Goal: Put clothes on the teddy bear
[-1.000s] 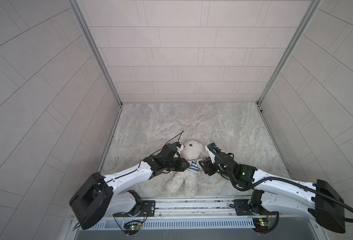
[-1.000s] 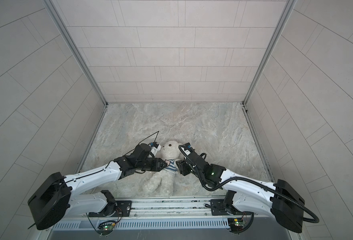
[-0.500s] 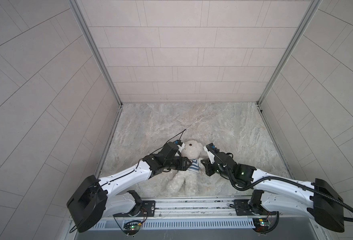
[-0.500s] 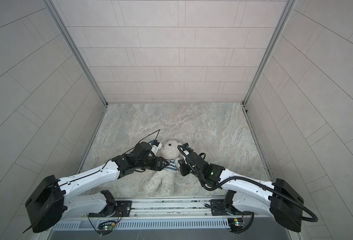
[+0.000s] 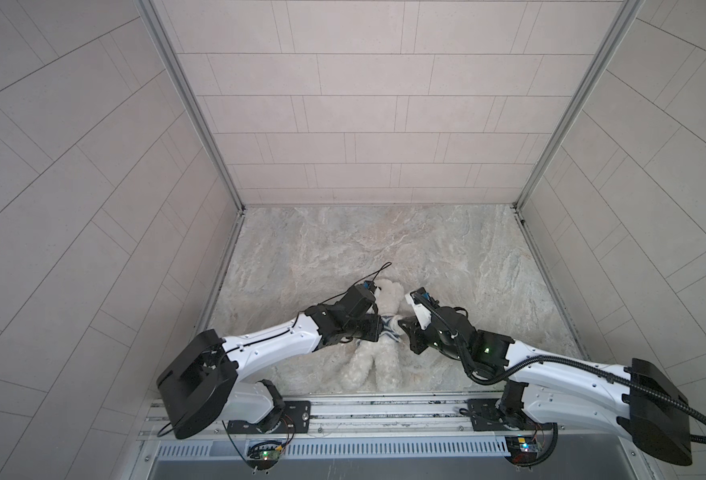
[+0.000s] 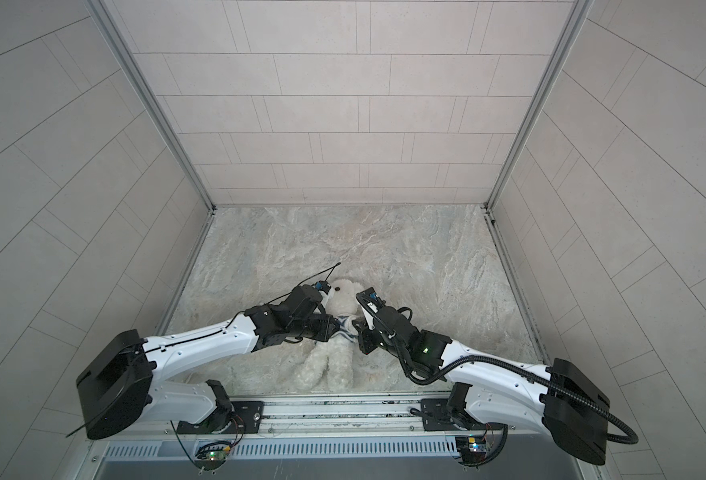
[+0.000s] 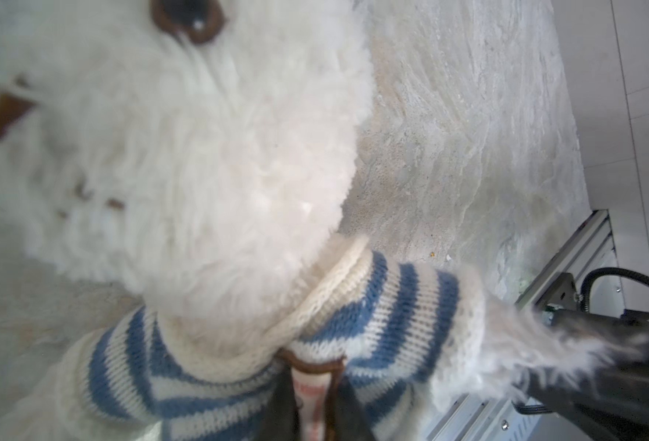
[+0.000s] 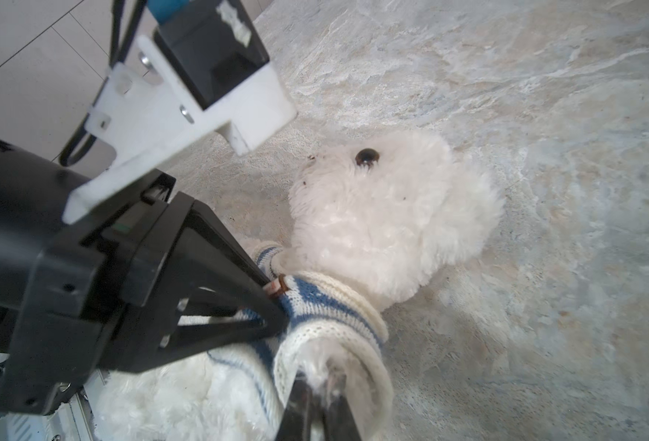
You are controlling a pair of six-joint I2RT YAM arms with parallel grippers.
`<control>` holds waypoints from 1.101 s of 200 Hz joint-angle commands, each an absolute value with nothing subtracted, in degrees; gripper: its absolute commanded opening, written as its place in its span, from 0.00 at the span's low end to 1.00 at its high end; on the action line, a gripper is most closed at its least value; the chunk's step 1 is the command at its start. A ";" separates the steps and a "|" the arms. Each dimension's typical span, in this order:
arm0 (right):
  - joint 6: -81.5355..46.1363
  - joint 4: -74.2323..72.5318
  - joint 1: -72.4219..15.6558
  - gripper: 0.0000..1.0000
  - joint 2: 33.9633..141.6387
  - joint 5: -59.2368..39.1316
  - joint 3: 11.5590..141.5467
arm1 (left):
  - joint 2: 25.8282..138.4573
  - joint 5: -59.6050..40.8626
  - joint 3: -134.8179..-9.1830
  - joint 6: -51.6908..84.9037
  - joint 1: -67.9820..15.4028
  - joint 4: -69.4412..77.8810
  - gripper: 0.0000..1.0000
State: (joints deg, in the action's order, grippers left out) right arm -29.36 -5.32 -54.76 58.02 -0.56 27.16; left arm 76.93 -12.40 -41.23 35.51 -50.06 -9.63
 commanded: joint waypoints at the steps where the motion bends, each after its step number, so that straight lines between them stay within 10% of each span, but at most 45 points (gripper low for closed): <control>1: -29.00 -5.71 -55.11 0.00 55.09 1.35 26.36 | 76.49 -8.77 -40.39 37.44 -50.37 -9.78 0.04; 86: -28.92 -2.38 -54.93 0.00 49.62 5.38 23.75 | 72.61 -8.87 -36.16 39.66 -47.71 -7.53 0.00; 161: -26.24 -8.40 -55.46 0.00 55.33 3.49 30.75 | 70.75 -11.15 -40.88 33.92 -48.20 -11.09 0.38; 220: -28.98 -18.10 -55.53 0.00 65.97 4.89 37.71 | 66.59 -11.47 -39.78 31.05 -45.88 -14.64 0.41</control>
